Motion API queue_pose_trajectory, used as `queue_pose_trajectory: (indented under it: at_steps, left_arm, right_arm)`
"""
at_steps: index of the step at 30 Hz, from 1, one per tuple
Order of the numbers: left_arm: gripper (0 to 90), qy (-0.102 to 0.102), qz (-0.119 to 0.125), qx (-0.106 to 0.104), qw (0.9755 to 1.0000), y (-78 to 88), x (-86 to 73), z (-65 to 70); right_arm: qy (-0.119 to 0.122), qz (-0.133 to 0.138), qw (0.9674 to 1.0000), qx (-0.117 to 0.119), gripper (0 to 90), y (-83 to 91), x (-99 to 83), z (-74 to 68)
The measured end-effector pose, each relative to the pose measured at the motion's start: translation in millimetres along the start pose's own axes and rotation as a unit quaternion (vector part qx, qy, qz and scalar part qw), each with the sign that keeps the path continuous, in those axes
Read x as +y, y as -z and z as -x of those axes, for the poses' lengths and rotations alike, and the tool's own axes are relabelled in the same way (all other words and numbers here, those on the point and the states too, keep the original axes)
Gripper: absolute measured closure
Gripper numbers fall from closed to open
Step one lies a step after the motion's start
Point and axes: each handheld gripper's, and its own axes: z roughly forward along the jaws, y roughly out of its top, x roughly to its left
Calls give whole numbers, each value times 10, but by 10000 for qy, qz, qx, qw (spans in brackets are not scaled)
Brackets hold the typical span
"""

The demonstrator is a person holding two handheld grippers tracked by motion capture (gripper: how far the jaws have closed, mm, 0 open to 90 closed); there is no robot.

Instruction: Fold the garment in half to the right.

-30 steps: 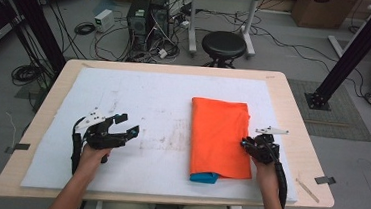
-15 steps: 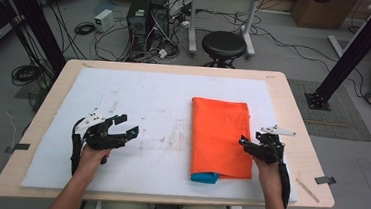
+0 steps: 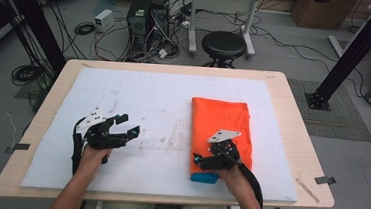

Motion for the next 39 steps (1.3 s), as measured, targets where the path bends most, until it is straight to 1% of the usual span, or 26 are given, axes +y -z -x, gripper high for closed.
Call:
queue_pose_trajectory:
  at_steps: [2,3,6,8,9,10,11,12,13,15,16,18,20,22,23,25,27,28,29,31,32,33,34,37,38,39]
  left_arm:
    - [248,-1,-10,-12,10000,-10,-4,6]
    - [248,6,-13,-22,10000,-12,-5,8]
    - [248,-5,-35,-30,10000,-13,-5,10]
    - [248,-3,-36,-20,10000,-16,-9,10]
    - [248,-2,-41,-19,10000,-20,-11,10]
    - [248,5,-53,-34,10000,-24,-13,12]
    - [249,4,-52,-34,10000,-31,-14,13]
    - [248,17,-60,-43,10000,-34,-14,17]
    - [248,9,-64,-50,10000,-36,-12,20]
    - [248,-1,-51,-66,10000,-42,-3,27]
    - [248,4,-49,-61,10000,-45,1,30]
    - [248,2,-49,-70,10000,-51,3,30]
    - [248,-7,-62,-85,9999,-54,2,28]
    - [248,13,-66,-80,9999,-58,-2,28]
    - [249,10,-78,-85,9999,-59,-3,27]
    - [248,2,-85,-106,9999,-62,-5,33]
    - [248,-11,-92,-110,9999,-62,-4,40]
    - [248,-8,-79,-116,9999,-63,-2,43]
    - [248,-8,-85,-120,9999,-60,1,42]
    - [248,0,-58,-101,9999,-58,5,38]
    - [248,7,-56,-108,9999,-56,7,35]
    - [248,-13,-58,-100,9999,-53,9,30]
    - [248,-5,-55,-99,9999,-50,9,28]
    - [248,2,-42,-95,9999,-50,7,24]
    - [248,-9,-51,-89,9999,-46,7,22]
    - [248,-17,-54,-82,9999,-43,7,20]
  right_arm:
    - [49,-180,9998,-28,216,-82,-12,-28]
    - [156,-337,9992,-135,214,-143,-26,-58]
    - [131,-309,9994,-122,210,-135,-19,-81]
    - [57,-165,9998,44,211,-75,-12,-60]
    - [-17,79,9999,145,211,-13,-8,-35]
    - [-55,296,9995,68,211,32,5,-10]
    - [-44,448,9989,-114,211,63,29,18]
    - [-54,498,9982,-315,212,67,60,57]
    - [-96,456,9977,-495,215,49,95,107]
    - [-224,360,9970,-642,232,-29,165,204]
    - [-257,250,9970,-684,258,-81,203,243]
    - [-263,49,9972,-704,263,-196,263,297]
    - [-283,-167,9976,-602,253,-288,301,332]
    - [-202,-262,9980,-540,253,-336,311,332]
    - [-222,-307,9980,-507,253,-356,310,332]
    - [-281,-398,9978,-439,254,-367,320,347]
    - [-166,-534,9976,-415,258,-346,374,358]
    - [-119,-517,9980,-357,262,-318,417,368]
    - [-142,-292,9988,-358,262,-270,476,391]
    - [-180,-70,9987,-478,263,-232,564,427]
    - [-181,-43,9981,-594,266,-244,611,444]
    - [-118,-123,9969,-772,279,-275,647,461]
    - [-130,-222,9957,-891,294,-323,674,480]
    - [-152,-489,9922,-1134,314,-495,694,515]
    - [-135,-582,9919,-1124,317,-539,689,521]
    - [-131,-763,9916,-1032,324,-625,672,524]
